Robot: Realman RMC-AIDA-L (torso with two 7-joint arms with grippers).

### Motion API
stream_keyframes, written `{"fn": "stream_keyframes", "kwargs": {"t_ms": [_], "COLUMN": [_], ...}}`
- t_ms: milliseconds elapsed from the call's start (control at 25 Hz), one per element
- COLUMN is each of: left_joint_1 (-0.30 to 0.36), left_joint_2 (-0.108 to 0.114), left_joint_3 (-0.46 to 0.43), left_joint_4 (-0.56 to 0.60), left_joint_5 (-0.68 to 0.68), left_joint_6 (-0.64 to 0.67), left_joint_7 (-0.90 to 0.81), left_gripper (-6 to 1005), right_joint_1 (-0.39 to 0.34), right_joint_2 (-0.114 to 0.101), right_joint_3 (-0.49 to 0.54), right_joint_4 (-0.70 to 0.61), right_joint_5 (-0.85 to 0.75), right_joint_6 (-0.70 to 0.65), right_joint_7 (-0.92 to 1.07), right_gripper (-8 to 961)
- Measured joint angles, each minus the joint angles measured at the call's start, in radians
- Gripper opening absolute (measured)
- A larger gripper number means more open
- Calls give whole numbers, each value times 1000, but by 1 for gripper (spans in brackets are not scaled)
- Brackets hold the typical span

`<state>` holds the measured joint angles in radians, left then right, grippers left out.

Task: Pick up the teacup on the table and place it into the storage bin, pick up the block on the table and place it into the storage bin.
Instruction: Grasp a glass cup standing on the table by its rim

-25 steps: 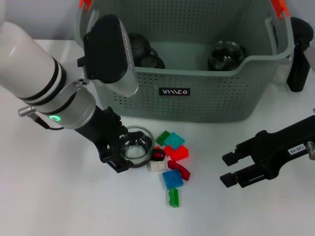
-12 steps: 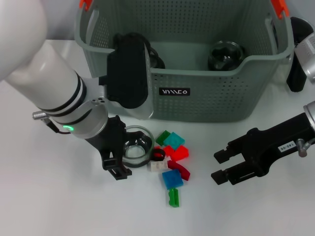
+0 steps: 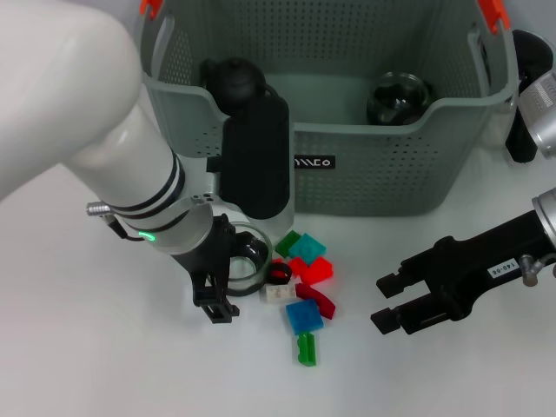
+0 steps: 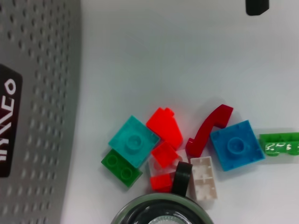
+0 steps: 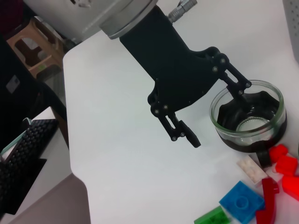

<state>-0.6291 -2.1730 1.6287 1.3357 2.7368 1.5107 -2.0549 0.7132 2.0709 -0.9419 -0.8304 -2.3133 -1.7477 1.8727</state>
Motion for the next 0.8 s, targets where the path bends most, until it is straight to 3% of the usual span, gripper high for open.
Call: {"fn": "stream_keyframes", "kwargs": {"t_ms": [800], "left_joint_1": [-16], "left_joint_2": [-1], "left_joint_3": [41], "left_joint_4": [-66], "left_joint_5": [-8], "left_joint_6": [-41], "left_joint_7": [-37], "left_gripper": [783], "right_joint_1": [0], "right_joint_2": [0], "right_joint_3": [0], "right_joint_4": [8], "right_joint_5": [-9], "right_joint_6": [12], "right_joint_7": [-1], "right_gripper": [655]}}
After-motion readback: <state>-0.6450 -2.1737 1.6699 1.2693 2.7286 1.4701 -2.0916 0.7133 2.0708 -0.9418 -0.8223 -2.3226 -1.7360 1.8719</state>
